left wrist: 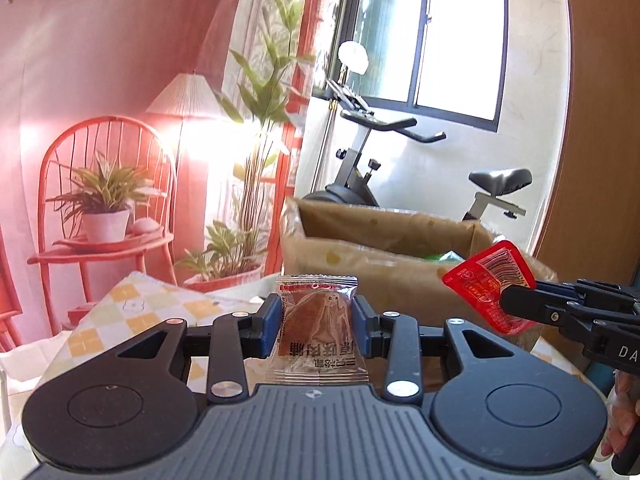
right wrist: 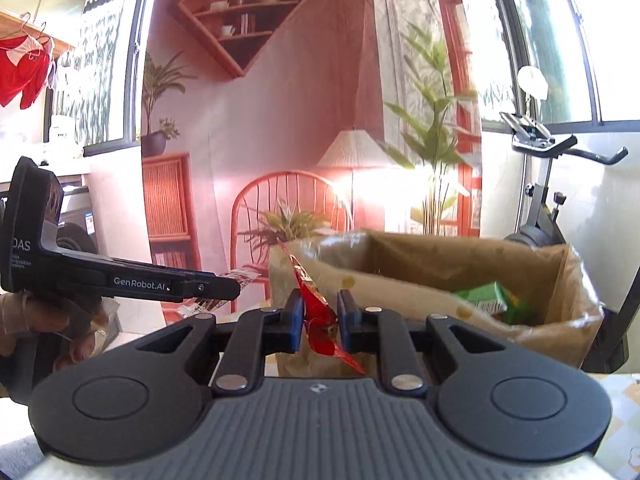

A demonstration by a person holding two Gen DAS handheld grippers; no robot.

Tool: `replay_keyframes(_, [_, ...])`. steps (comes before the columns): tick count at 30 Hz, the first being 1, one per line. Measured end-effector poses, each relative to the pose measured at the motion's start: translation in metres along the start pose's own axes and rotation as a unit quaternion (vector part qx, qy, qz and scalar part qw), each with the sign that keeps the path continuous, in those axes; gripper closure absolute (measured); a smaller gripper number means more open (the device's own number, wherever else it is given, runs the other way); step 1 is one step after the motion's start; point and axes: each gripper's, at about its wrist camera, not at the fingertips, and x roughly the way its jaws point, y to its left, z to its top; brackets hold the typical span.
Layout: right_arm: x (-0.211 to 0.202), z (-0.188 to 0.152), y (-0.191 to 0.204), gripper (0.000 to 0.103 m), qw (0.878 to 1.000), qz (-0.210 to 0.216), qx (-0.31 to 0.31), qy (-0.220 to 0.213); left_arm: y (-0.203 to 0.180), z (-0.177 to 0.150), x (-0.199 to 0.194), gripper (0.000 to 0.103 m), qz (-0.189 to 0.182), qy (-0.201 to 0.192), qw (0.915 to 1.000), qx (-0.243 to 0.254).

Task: Organize snacks
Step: 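Carry both packets up over the box opening, then open both grippers to drop the packets into the box, then withdraw both tools toward the cracker packet and gold foil packet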

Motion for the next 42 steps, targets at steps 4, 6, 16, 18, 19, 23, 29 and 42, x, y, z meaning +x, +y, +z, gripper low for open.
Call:
replay_keyframes(4, [0.006, 0.03, -0.017, 0.084, 0.999, -0.029, 0.0, -0.019, -0.018, 0.034, 0.016, 0.063, -0.013, -0.029, 0.9994, 0.013])
replay_keyframes(6, [0.012, 0.038, -0.035, 0.084, 0.998, -0.058, 0.015, -0.02, -0.032, 0.049, 0.033, 0.063, -0.028, -0.03, 0.9989, 0.022])
replay_keyframes(16, [0.035, 0.031, -0.109, 0.083, 0.98, -0.172, 0.08, 0.062, -0.07, 0.068, 0.117, 0.058, -0.036, 0.021, 0.9979, 0.051])
replay_keyframes(18, [0.031, 0.027, -0.118, 0.076, 0.979, -0.17, 0.096, 0.066, -0.066, 0.063, 0.119, 0.05, -0.035, 0.033, 0.9979, 0.044])
replay_keyframes(19, [0.028, 0.026, -0.12, 0.071, 0.978, -0.169, 0.101, 0.066, -0.065, 0.062, 0.12, 0.048, -0.035, 0.036, 0.9978, 0.044])
replay_keyframes(23, [0.015, 0.025, -0.12, 0.06, 0.981, -0.156, 0.093, 0.069, -0.044, 0.059, 0.113, 0.04, -0.054, 0.069, 0.9961, 0.015])
replay_keyframes(29, [-0.001, 0.026, -0.105, 0.048, 0.985, -0.131, 0.086, 0.069, -0.014, 0.062, 0.077, 0.04, -0.045, 0.077, 0.9952, 0.039])
replay_keyframes(42, [0.004, 0.022, -0.042, 0.034, 0.996, -0.039, 0.033, 0.075, 0.065, 0.037, -0.003, 0.04, -0.003, 0.098, 0.9951, -0.007])
